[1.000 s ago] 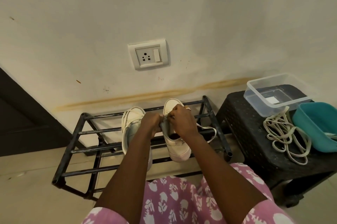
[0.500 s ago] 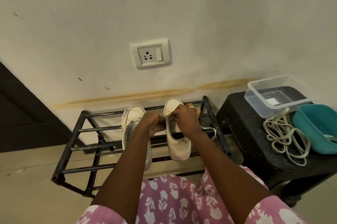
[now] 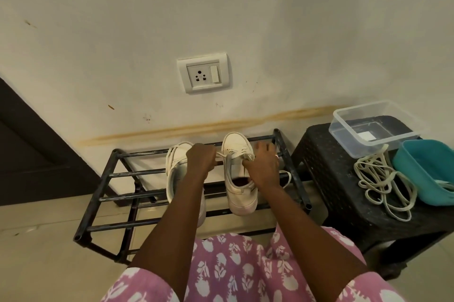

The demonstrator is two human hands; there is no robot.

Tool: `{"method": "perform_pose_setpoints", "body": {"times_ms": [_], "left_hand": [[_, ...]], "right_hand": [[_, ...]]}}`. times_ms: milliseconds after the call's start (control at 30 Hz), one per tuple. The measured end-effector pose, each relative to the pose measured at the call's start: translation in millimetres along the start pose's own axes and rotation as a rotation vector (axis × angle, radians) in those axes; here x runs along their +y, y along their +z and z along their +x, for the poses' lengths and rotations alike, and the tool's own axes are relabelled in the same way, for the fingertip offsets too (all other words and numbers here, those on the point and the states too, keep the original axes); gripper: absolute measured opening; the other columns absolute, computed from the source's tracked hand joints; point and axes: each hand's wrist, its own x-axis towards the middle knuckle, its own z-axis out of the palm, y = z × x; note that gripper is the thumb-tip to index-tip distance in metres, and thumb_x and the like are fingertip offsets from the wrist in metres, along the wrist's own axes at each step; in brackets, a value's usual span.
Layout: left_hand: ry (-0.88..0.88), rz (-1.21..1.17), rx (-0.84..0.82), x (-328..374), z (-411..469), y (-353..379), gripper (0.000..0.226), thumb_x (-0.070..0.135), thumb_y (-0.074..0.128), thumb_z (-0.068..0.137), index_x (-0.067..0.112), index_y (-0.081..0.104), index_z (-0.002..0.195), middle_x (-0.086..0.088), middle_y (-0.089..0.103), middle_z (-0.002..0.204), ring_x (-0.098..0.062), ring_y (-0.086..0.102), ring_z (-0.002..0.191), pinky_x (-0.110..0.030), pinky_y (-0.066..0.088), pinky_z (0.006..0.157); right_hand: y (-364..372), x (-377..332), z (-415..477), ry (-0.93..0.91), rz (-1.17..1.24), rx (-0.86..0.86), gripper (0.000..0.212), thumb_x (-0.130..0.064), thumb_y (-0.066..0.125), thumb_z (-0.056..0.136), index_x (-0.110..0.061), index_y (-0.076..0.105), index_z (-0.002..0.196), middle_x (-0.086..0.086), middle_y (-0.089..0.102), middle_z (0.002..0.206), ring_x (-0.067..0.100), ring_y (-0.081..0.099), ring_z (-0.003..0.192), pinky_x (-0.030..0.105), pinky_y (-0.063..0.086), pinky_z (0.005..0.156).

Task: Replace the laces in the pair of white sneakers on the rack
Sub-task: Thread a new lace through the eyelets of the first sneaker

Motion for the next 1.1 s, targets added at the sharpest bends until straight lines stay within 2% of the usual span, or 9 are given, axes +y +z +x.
{"method": "perform_pose_setpoints", "body": {"times_ms": [100, 233, 333, 400, 467, 633, 833, 967, 1100], "left_hand": [[-0.117, -0.304, 0.018, 7.1, -0.9, -6.4, 0.024, 0.008, 0.040, 0.092, -0.001, 0.058, 0.080, -0.013, 0.060, 0.072, -0.024, 0.060, 0.064, -0.032, 0.046, 0.060], [-0.133, -0.521, 0.081, 14.4, -10.9, -12.0, 0.028, 0.009, 0.031, 0.093, 0.003, 0.054, 0.106, -0.007, 0.060, 0.077, -0.022, 0.055, 0.068, -0.031, 0.043, 0.060], [-0.147, -0.631, 0.064, 19.3, -10.2, -18.6, 0.023, 0.003, 0.025, 0.090, 0.005, 0.045, 0.079, -0.008, 0.054, 0.060, -0.016, 0.051, 0.051, -0.031, 0.046, 0.059], [-0.015, -0.287, 0.101, 19.1, -5.1, -21.5, 0.023, 0.007, 0.033, 0.094, 0.005, 0.053, 0.082, -0.011, 0.054, 0.071, -0.018, 0.053, 0.052, -0.031, 0.047, 0.057], [0.236, 0.232, 0.118, 19.1, -2.0, -25.9, 0.022, 0.016, 0.044, 0.094, 0.005, 0.059, 0.105, -0.014, 0.063, 0.095, -0.027, 0.062, 0.080, -0.032, 0.048, 0.071], [0.432, 1.141, -0.280, 29.4, -0.8, -36.3, 0.035, 0.036, 0.067, 0.082, 0.009, 0.072, 0.104, -0.006, 0.069, 0.105, -0.021, 0.061, 0.099, -0.032, 0.046, 0.081], [0.417, 1.383, 0.102, 41.0, -5.8, -62.2, 0.027, 0.021, 0.064, 0.083, 0.010, 0.062, 0.108, -0.006, 0.064, 0.102, -0.024, 0.062, 0.097, -0.030, 0.043, 0.072], [0.277, 1.175, 0.443, 43.4, -0.9, -88.6, 0.024, 0.006, 0.053, 0.085, 0.007, 0.063, 0.106, -0.011, 0.064, 0.107, -0.030, 0.062, 0.103, -0.030, 0.039, 0.071], [0.156, 1.104, 0.431, 43.3, 3.1, -97.7, 0.032, 0.013, 0.051, 0.088, 0.008, 0.056, 0.119, -0.013, 0.055, 0.123, -0.033, 0.048, 0.118, -0.036, 0.039, 0.089]], "right_hand": [[1.6, 4.4, -2.7, 0.184, 0.132, -0.057, 0.050, -0.037, 0.066, 0.081, -0.009, 0.048, 0.119, 0.011, 0.052, 0.119, 0.027, 0.054, 0.105, 0.031, 0.042, 0.070], [9.7, 10.3, -7.8, 0.295, 0.173, -0.095, 0.042, -0.043, 0.057, 0.086, -0.008, 0.057, 0.110, 0.010, 0.063, 0.104, 0.024, 0.065, 0.088, 0.034, 0.053, 0.071], [9.1, 12.8, -8.8, 0.313, 0.140, -0.036, 0.043, -0.046, 0.056, 0.085, -0.008, 0.060, 0.105, 0.010, 0.064, 0.099, 0.025, 0.064, 0.086, 0.032, 0.048, 0.065], [8.3, 12.8, -9.3, 0.297, 0.108, -0.008, 0.042, -0.045, 0.057, 0.086, -0.007, 0.060, 0.104, 0.010, 0.063, 0.098, 0.024, 0.062, 0.084, 0.029, 0.043, 0.059], [9.4, 12.1, -9.7, 0.279, 0.088, 0.004, 0.039, -0.042, 0.058, 0.086, -0.006, 0.061, 0.103, 0.011, 0.063, 0.098, 0.025, 0.062, 0.084, 0.028, 0.042, 0.057], [9.2, 9.1, -10.8, 0.291, 0.084, 0.003, 0.036, -0.037, 0.059, 0.086, -0.005, 0.061, 0.103, 0.013, 0.063, 0.098, 0.028, 0.064, 0.085, 0.032, 0.051, 0.062], [7.8, 7.5, -11.5, 0.289, 0.085, 0.013, 0.034, -0.036, 0.057, 0.086, -0.006, 0.063, 0.101, 0.012, 0.065, 0.092, 0.026, 0.066, 0.080, 0.037, 0.057, 0.067], [8.3, 6.1, -13.2, 0.284, 0.096, 0.006, 0.034, -0.036, 0.057, 0.087, -0.008, 0.063, 0.104, 0.011, 0.066, 0.093, 0.025, 0.066, 0.080, 0.036, 0.057, 0.068], [7.8, 5.4, -12.1, 0.291, 0.081, 0.004, 0.035, -0.037, 0.058, 0.087, -0.008, 0.062, 0.106, 0.012, 0.064, 0.099, 0.026, 0.065, 0.085, 0.036, 0.056, 0.069]]}}
